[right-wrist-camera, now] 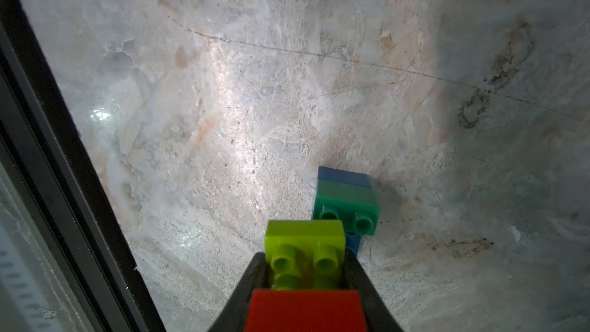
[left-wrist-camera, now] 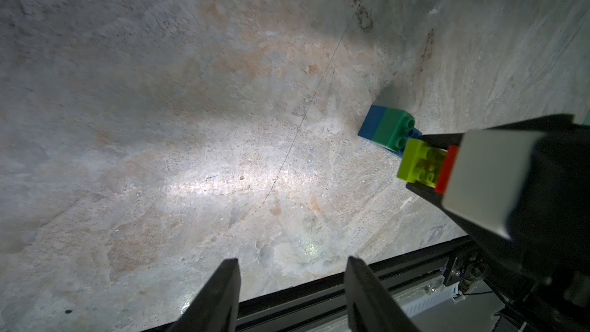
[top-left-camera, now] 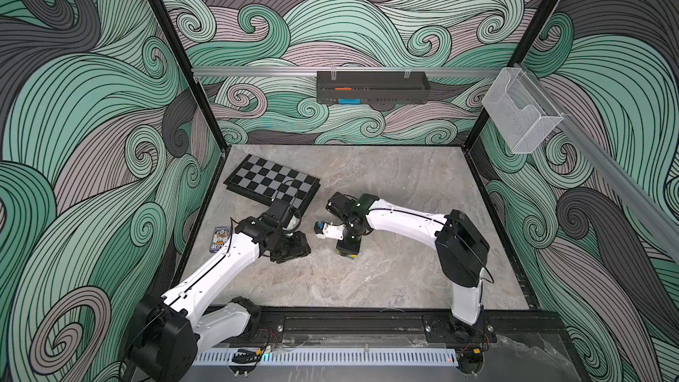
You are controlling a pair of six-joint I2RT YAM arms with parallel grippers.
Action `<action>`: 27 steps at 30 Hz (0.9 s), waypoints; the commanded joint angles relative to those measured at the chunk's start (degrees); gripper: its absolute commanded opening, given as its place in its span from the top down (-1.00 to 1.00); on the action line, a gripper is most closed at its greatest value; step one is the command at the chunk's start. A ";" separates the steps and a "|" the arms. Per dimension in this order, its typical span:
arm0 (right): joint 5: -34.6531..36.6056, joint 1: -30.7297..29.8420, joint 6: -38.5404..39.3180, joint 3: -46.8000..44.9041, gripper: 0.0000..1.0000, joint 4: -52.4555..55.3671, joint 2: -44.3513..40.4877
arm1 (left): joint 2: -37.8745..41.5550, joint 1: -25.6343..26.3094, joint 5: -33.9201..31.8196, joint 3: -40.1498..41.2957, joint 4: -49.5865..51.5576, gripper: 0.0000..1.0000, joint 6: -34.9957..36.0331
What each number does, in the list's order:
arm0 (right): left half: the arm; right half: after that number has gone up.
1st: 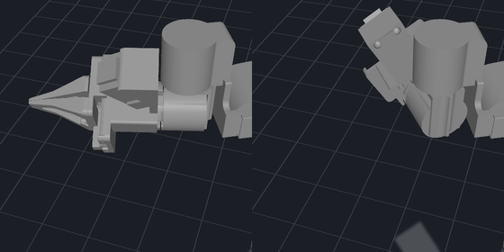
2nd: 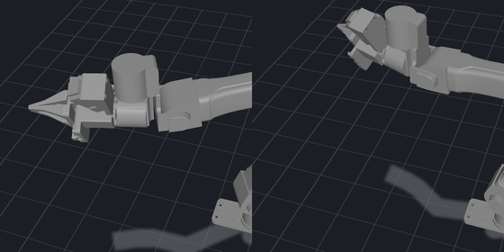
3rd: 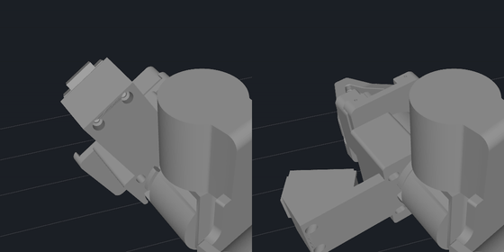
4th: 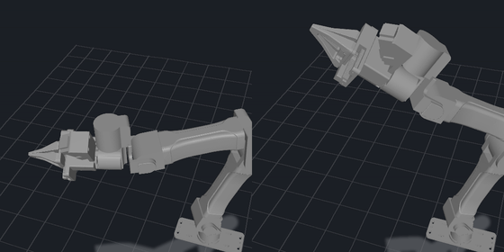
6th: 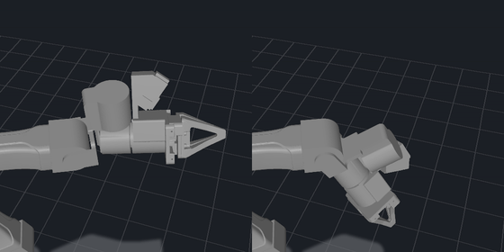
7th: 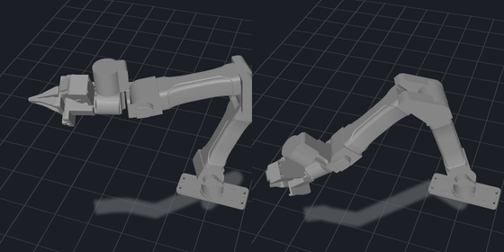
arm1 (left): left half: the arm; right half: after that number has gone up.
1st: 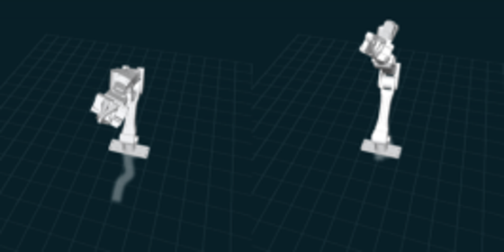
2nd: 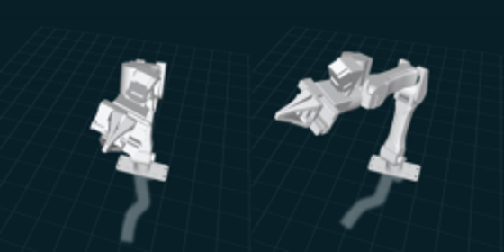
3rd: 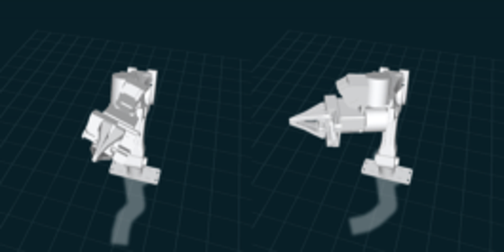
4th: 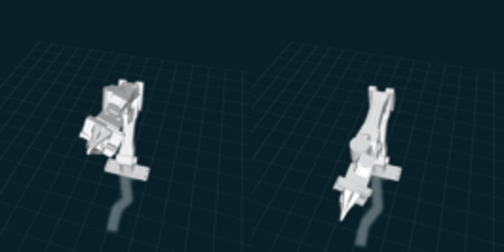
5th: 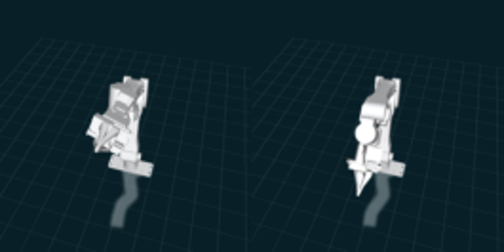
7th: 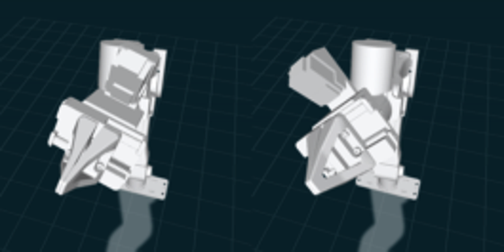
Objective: Assemble the number 5 with lego
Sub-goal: Assemble the lego brick with the lego brick.
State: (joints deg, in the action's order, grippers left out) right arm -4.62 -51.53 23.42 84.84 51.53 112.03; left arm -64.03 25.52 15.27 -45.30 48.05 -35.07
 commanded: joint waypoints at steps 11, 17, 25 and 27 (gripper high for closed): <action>5.47 0.03 -1.15 2.59 0.54 1.91 2.38 | -0.39 -0.54 1.07 -0.18 1.08 -0.13 1.13; 4.48 0.00 -5.01 3.66 0.54 2.14 2.72 | -0.28 -0.55 1.08 -0.14 1.17 -0.13 1.06; 5.12 0.02 -8.20 5.57 0.54 4.08 1.17 | 0.36 -0.47 0.99 -0.15 1.08 -0.13 1.01; 5.35 0.03 -9.13 6.14 0.53 4.29 1.59 | 0.31 -0.47 0.99 -0.19 1.08 -0.13 1.06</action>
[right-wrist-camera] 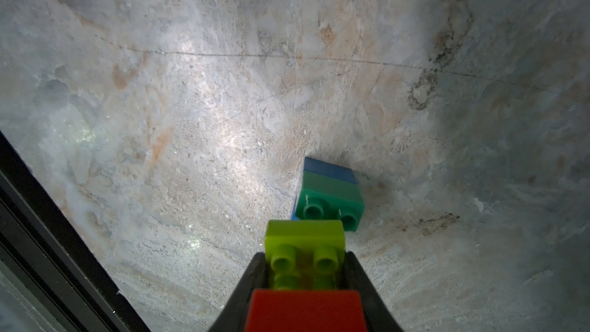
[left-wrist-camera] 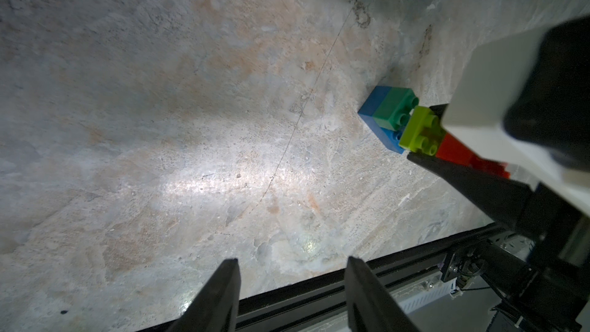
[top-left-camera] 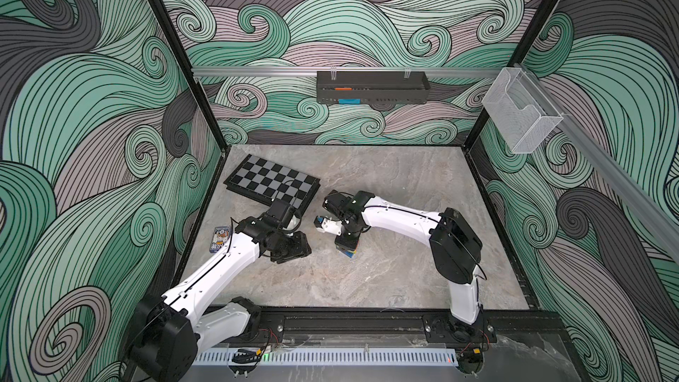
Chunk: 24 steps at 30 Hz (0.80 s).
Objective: Assemble the number 5 with lego
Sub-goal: Assemble the lego brick with the lego brick.
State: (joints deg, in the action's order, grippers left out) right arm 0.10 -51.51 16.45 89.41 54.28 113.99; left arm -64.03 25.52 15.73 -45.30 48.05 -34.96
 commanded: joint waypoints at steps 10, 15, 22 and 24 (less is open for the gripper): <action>3.06 0.08 -8.85 5.03 0.54 4.68 3.47 | 0.52 -0.52 0.62 -0.13 0.85 -0.13 1.03; 3.35 0.11 -10.19 4.91 0.55 5.34 4.70 | 0.57 -0.54 0.62 -0.05 0.77 -0.13 1.07; 2.82 0.03 -11.39 4.39 0.56 5.23 5.75 | 0.58 -0.55 0.62 0.12 0.64 -0.13 1.12; 3.10 0.02 -11.69 4.33 0.56 5.22 6.13 | 0.59 -0.49 0.62 0.04 0.55 -0.13 1.11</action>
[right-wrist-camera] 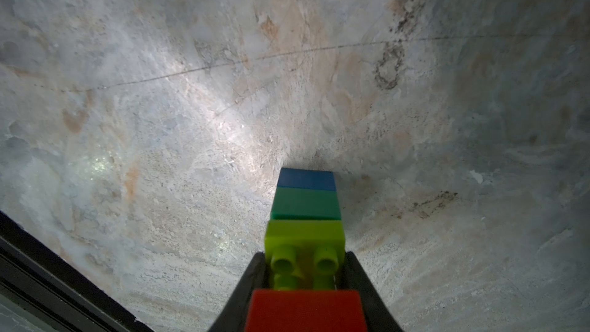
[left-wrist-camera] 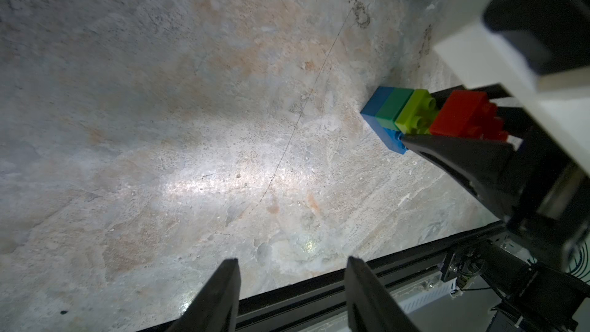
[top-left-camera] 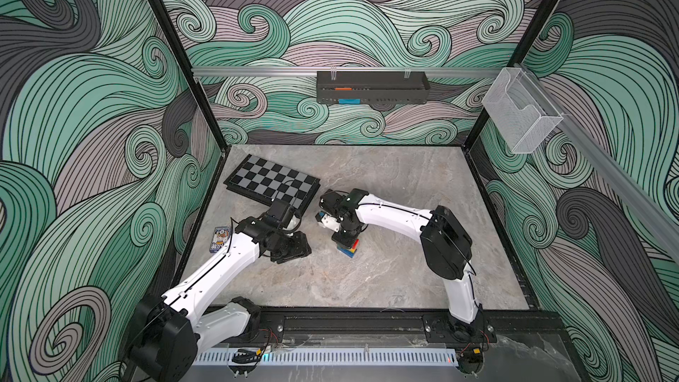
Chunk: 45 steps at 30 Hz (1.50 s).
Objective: Assemble the number 5 with lego
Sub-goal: Assemble the lego brick with the lego brick.
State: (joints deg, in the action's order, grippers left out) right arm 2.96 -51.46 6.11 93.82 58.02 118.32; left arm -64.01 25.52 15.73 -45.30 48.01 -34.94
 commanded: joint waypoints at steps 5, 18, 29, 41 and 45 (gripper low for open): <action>0.07 0.03 -1.89 -0.30 0.58 1.59 2.26 | 0.55 -0.52 0.62 0.16 0.55 -0.13 1.01; 0.56 -0.13 -2.05 -0.74 0.68 2.12 4.30 | 0.88 -0.53 -0.04 0.09 0.78 -0.13 0.94; 1.44 -0.03 -1.81 0.78 0.64 3.18 3.56 | 0.55 -0.49 -0.17 0.10 0.68 -0.13 1.01; 1.61 -0.04 -1.36 3.03 0.49 3.94 3.14 | 0.38 -0.48 -0.35 0.08 0.52 -0.13 1.08; 1.72 -0.04 -1.46 3.44 0.36 3.94 2.80 | 0.23 -0.52 -0.35 0.13 0.51 -0.13 1.00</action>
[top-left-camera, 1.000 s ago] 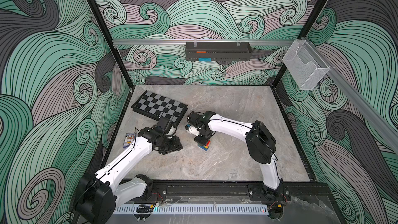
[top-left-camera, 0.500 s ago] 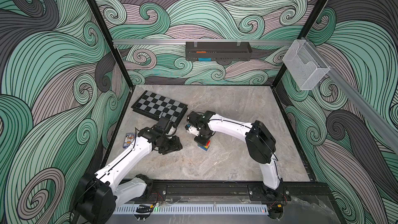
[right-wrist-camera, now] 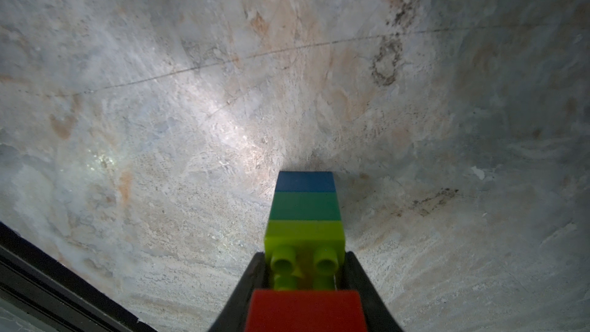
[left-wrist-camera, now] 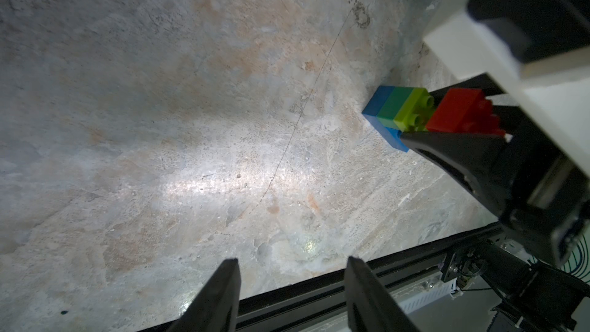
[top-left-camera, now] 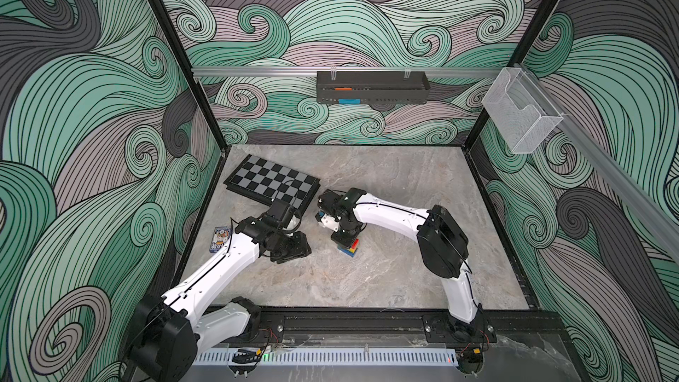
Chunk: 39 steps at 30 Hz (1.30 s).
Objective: Assemble the number 5 with lego
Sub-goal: Assemble the lego brick with the lego brick.
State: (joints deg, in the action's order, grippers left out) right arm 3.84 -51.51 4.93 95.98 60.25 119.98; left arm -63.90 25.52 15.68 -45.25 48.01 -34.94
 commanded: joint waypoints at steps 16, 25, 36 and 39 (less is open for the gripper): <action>0.40 0.09 -0.18 2.81 -0.05 1.73 0.25 | -0.33 -0.52 -0.48 0.18 0.46 -0.13 1.01; 0.22 0.10 -0.71 3.57 -0.26 1.73 -2.19 | -0.39 -0.47 -0.57 0.25 0.45 -0.13 0.96; 1.63 0.87 -2.46 3.38 -0.31 3.24 -9.38 | -0.40 -0.43 -0.78 0.05 0.72 -0.13 1.01; 2.01 2.80 -4.74 0.69 -0.31 3.11 -12.74 | -1.33 -0.43 0.76 0.22 0.42 -0.13 1.78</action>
State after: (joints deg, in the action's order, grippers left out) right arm 4.80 -50.54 2.85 98.17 62.26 110.74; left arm -64.20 25.52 15.70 -45.19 47.99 -34.76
